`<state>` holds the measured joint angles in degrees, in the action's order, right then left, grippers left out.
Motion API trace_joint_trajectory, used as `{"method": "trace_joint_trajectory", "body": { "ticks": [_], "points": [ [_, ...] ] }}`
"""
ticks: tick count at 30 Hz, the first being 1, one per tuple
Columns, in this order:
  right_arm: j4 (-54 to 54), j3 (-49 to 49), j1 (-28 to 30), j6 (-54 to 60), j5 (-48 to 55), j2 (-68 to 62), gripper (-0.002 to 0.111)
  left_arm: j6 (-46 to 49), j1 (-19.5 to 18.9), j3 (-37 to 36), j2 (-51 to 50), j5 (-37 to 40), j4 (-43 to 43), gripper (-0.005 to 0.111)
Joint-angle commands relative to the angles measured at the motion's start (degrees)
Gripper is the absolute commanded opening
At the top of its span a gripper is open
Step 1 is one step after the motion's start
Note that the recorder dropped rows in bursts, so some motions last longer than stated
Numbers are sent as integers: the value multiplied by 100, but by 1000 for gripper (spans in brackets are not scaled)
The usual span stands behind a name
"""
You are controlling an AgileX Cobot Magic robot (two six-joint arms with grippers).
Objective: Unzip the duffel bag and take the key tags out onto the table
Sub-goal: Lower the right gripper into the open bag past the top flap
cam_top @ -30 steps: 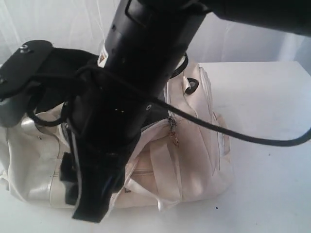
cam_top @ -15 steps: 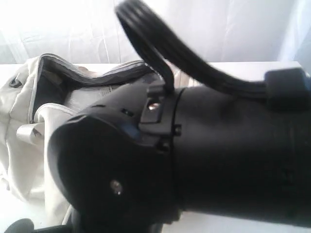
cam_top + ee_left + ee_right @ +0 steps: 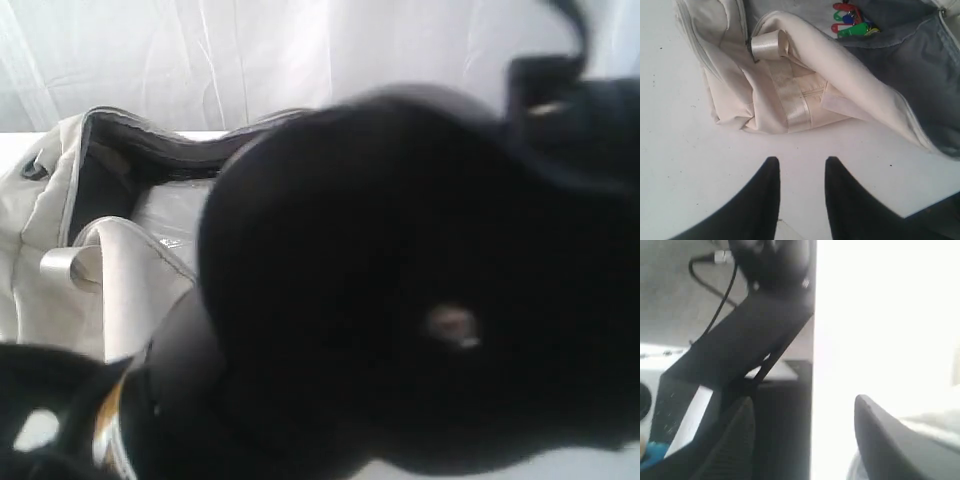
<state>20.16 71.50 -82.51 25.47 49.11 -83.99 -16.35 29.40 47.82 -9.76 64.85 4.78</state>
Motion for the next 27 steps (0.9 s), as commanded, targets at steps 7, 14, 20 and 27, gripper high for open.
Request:
{"method": "trace_joint_trajectory", "body": {
  "ticks": [7,14,20,27],
  "points": [
    [-4177,-23,78,-2929,-1328,562,44,15,-13,-341,44,511,-71,37],
    [-7115,-23,672,-6002,-1453,-455,21,97,-13,-634,44,511,-71,37],
    [-7719,-23,1247,-7102,-1634,-1504,3,97,-13,-661,44,317,-71,35],
    [-7741,-23,1714,-7815,-2708,-2180,0,484,-13,-661,44,238,-71,14]
  ]
}}
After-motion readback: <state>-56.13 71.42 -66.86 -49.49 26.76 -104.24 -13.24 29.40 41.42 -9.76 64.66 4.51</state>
